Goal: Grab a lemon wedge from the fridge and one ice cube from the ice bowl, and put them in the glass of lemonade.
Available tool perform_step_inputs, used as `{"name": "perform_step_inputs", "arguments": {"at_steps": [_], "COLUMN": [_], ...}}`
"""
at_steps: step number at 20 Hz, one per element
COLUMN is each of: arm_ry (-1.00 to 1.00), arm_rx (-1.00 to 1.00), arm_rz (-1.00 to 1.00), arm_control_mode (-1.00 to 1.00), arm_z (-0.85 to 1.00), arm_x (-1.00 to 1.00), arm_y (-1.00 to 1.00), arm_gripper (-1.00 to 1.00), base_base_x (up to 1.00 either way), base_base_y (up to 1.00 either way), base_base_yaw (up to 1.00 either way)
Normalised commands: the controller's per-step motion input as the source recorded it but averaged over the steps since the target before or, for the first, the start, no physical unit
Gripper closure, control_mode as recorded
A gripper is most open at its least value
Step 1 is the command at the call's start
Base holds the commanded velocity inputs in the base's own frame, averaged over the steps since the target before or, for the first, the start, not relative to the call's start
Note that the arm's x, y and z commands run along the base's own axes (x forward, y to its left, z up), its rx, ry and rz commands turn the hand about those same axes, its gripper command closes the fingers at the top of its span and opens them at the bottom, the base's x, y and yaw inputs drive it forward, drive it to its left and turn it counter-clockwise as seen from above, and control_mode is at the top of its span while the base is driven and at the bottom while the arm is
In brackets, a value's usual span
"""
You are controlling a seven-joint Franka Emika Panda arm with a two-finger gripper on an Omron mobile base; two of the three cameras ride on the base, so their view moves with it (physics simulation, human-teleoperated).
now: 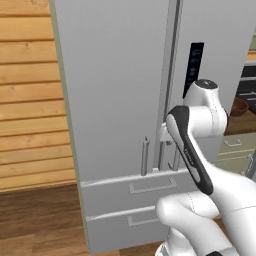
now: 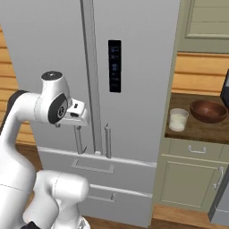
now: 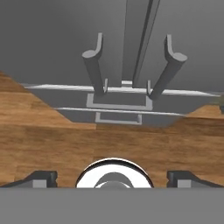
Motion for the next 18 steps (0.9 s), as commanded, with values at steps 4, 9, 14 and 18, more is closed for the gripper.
{"name": "perform_step_inputs", "arguments": {"at_steps": [4,9,14,18], "arm_ry": [-0.30,-0.22,-0.10,-0.04], "arm_rx": [0.00,0.00,0.00,0.00], "arm_rz": [-0.08,-0.05,0.00,0.00], "arm_control_mode": [-1.00,-1.00,-1.00,-1.00], "arm_z": [-0.14,-0.33,-0.25,-0.06], "arm_x": [-0.07,0.03,0.31,0.33], "arm_y": [-0.24,-0.42,-0.20,-0.18], "arm_gripper": [-1.00,-1.00,-1.00,-1.00], "base_base_x": [0.00,0.00,0.00,0.00], "base_base_y": [0.00,0.00,0.00,0.00], "base_base_yaw": [0.00,0.00,0.00,0.00]}}
